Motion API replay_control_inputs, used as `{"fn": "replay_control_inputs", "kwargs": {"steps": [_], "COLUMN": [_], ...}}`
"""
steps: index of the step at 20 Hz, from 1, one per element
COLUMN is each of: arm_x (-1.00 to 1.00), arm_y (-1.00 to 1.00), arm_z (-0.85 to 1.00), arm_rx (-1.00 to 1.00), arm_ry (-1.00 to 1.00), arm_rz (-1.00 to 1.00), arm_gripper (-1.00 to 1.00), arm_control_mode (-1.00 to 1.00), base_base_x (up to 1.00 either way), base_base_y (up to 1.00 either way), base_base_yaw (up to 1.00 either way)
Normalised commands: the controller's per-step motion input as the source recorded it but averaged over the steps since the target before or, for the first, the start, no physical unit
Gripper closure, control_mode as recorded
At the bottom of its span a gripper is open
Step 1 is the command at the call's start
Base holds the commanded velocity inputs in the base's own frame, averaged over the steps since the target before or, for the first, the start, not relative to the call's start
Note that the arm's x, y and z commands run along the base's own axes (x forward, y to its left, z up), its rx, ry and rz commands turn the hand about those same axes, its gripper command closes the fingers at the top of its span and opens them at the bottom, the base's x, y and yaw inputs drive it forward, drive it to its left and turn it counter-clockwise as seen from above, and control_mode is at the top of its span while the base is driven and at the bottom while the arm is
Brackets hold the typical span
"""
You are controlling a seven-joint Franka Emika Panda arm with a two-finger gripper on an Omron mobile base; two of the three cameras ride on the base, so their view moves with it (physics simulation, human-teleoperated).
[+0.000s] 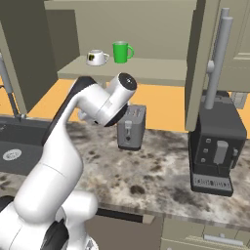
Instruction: Pick the mug on the counter and place it in the cabinet with the handle facing the right, like the mugs already inside.
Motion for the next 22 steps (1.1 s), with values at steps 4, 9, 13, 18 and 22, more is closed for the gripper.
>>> {"fn": "replay_control_inputs", "kwargs": {"steps": [4,9,13,18,22], "arm_x": [0.04,0.09,0.01,0.06,0.08], "arm_y": [0.01,0.00,0.00,0.00,0.00], "arm_z": [0.22,0.26,0.31,0.27,0.26], "arm_rx": [0.00,0.00,0.00,0.00,0.00], "arm_ry": [0.00,0.00,0.00,0.00,0.00], "arm_rz": [0.01,0.00,0.00,0.00,0.00], "arm_gripper": [1.00,1.00,1.00,1.00,1.00], "arm_control_mode": [-1.00,-1.00,-1.00,-1.00,-1.00], "base_base_x": [0.00,0.00,0.00,0.00,0.00], "base_base_y": [0.00,0.00,0.00,0.00,0.00], "base_base_yaw": [0.00,0.00,0.00,0.00,0.00]}}
